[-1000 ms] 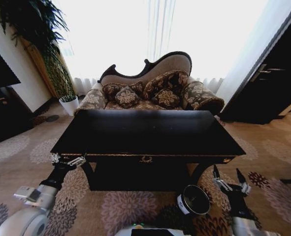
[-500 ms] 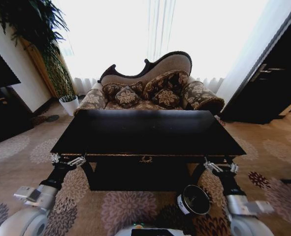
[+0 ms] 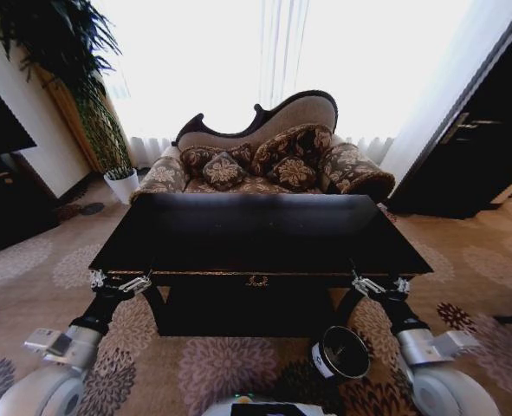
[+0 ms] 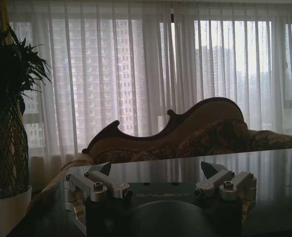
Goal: Move to the front of the table and place the trash on the table into the trash bin.
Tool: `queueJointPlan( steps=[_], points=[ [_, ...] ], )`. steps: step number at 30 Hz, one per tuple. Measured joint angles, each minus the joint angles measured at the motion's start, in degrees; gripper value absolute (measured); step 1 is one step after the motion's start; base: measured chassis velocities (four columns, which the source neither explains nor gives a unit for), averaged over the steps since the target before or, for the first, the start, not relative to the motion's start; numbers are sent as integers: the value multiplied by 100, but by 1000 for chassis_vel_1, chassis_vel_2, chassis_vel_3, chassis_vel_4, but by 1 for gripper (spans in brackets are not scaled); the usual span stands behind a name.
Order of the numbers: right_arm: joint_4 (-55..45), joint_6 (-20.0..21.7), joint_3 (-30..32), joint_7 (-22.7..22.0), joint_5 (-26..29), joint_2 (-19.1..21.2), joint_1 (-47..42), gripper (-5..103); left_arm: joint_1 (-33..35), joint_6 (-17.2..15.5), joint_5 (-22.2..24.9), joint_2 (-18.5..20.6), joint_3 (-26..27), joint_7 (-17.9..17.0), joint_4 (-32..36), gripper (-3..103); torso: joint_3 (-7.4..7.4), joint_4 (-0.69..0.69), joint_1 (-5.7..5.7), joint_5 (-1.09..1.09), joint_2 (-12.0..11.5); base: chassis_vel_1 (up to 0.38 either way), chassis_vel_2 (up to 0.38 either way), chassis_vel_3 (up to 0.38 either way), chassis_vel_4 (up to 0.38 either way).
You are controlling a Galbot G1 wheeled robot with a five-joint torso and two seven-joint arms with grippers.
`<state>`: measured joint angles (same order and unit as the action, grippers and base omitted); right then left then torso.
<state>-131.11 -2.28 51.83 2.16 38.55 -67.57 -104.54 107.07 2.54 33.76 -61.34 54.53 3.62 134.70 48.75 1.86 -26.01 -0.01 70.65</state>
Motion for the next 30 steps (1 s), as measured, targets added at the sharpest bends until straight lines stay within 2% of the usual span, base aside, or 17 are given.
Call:
queueJointPlan(
  steps=[30],
  points=[
    [16, -35, 1, 1, -11, -18, -3, 100, 0, 0, 0, 0, 0, 0, 0, 100, 0, 0, 0, 0, 0, 0, 0, 0, 0]
  ],
)
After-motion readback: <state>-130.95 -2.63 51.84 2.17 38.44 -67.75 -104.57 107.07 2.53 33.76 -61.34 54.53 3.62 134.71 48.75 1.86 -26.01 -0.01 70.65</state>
